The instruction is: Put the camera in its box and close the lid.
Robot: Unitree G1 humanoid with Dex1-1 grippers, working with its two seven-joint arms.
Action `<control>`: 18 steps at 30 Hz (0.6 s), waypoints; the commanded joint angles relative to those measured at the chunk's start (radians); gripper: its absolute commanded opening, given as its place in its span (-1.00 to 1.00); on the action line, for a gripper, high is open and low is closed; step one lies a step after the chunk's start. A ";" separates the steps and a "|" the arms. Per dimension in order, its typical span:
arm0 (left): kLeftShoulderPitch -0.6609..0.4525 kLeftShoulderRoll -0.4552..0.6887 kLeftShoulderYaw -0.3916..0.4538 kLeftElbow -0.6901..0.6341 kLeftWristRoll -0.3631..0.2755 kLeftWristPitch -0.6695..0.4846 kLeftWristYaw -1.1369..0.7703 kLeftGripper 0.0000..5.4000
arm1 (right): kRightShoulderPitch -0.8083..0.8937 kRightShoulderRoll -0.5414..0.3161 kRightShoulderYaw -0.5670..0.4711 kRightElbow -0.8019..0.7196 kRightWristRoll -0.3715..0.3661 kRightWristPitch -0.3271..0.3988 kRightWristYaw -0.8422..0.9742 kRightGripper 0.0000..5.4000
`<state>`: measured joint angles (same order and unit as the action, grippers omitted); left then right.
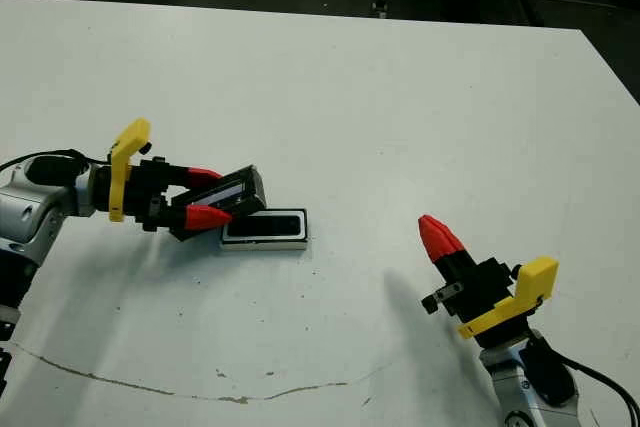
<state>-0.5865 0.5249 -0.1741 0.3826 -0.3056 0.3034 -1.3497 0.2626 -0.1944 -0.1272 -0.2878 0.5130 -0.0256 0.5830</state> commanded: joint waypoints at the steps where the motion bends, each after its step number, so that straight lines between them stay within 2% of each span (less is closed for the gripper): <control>1: -0.007 -0.008 -0.012 0.016 0.018 0.004 0.003 0.17 | 0.005 -0.017 -0.007 -0.004 -0.001 0.010 -0.002 -1.00; 8: -0.022 -0.012 -0.024 0.051 0.012 0.035 -0.035 0.17 | 0.002 -0.016 -0.005 -0.005 0.002 0.020 -0.007 -1.00; 18: -0.037 -0.044 -0.021 0.130 0.002 -0.057 -0.151 0.17 | -0.005 -0.012 -0.008 0.009 0.005 0.011 0.001 -1.00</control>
<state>-0.6146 0.4918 -0.1821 0.4931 -0.3072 0.2605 -1.4776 0.2521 -0.1957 -0.1269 -0.2855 0.5145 -0.0198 0.5836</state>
